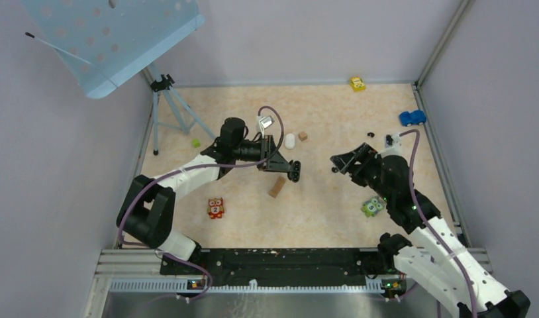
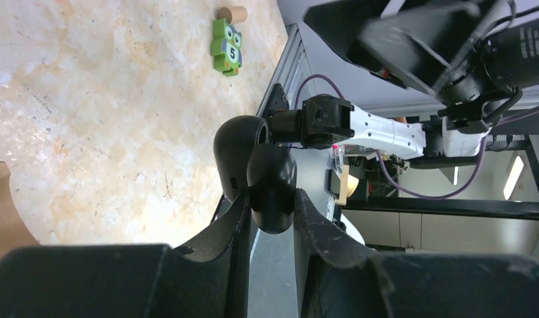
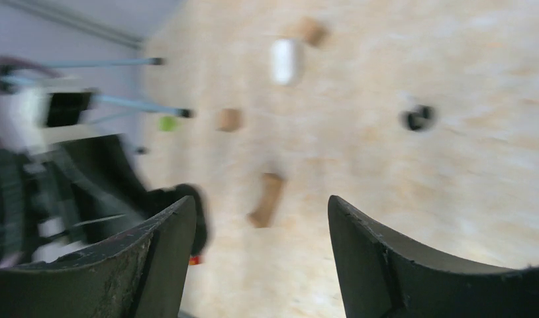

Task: Insert the wireless bluetooth earbuds into the charging case
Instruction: Adjust the right earbud at the center of the board.

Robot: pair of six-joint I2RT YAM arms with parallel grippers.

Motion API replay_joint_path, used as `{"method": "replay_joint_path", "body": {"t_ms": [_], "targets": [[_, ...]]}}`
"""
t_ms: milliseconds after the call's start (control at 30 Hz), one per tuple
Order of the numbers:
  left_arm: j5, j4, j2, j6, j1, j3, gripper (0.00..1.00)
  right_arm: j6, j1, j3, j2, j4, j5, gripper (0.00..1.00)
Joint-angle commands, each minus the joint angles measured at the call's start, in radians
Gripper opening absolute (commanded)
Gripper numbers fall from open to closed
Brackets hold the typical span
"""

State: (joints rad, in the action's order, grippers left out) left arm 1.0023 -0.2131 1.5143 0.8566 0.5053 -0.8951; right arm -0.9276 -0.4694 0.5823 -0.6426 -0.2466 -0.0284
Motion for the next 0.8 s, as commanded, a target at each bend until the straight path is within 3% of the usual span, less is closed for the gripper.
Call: {"method": "replay_joint_path", "body": {"t_ms": [0,100,200,333,767], "targets": [[0.082,0.202,-0.015,-0.206,-0.013,-0.098,0.00,0.185,0.027,0.127,-0.152,-0.436,-0.276,0.69],[0.101,0.194,-0.013,-0.210,-0.012,-0.094,0.00,0.290,0.094,0.183,-0.268,-0.400,-0.292,0.60],[0.104,0.187,-0.026,-0.209,-0.013,-0.081,0.00,0.361,0.212,0.215,-0.378,-0.296,-0.169,0.44],[0.072,0.189,-0.065,-0.213,-0.012,-0.039,0.00,0.399,0.214,0.272,-0.542,-0.223,-0.082,0.31],[0.074,0.185,-0.065,-0.212,-0.013,-0.011,0.00,0.459,0.140,0.311,-0.841,-0.111,-0.015,0.18]]}}
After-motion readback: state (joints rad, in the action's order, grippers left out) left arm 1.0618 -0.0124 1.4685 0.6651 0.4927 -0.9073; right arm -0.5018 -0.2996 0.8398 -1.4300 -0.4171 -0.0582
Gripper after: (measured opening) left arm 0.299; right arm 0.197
